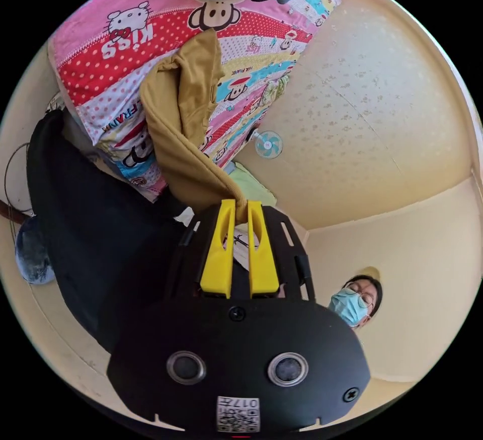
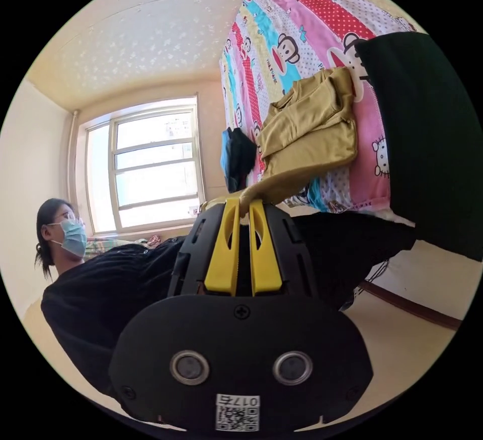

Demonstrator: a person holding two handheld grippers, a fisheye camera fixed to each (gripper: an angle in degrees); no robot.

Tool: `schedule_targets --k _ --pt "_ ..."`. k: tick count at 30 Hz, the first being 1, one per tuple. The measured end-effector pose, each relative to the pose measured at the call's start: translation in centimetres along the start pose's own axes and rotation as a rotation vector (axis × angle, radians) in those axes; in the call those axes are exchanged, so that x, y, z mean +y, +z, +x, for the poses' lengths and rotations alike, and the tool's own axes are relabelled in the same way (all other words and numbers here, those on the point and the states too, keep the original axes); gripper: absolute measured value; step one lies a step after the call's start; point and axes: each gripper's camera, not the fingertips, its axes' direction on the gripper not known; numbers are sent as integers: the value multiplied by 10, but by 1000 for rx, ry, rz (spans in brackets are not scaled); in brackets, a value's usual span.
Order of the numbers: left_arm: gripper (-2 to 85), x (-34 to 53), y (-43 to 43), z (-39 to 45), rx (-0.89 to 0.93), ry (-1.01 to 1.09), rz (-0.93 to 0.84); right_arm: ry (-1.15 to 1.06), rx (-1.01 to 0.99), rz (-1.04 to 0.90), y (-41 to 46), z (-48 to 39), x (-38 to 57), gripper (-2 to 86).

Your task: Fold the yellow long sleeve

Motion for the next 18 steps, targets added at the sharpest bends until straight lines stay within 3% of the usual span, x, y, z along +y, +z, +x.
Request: schedule_targets --k 7,11,14,18 --pt "51 -113 51 41 -89 76 89 -17 113 81 29 -22 -157 38" --pt "134 -181 72 42 -155 172 207 23 133 190 41 -17 -214 61" --pt "159 -186 88 34 -303 266 190 95 204 252 46 -13 -220 73" --pt "158 -158 118 -17 -705 299 113 106 405 86 89 -2 -195 79"
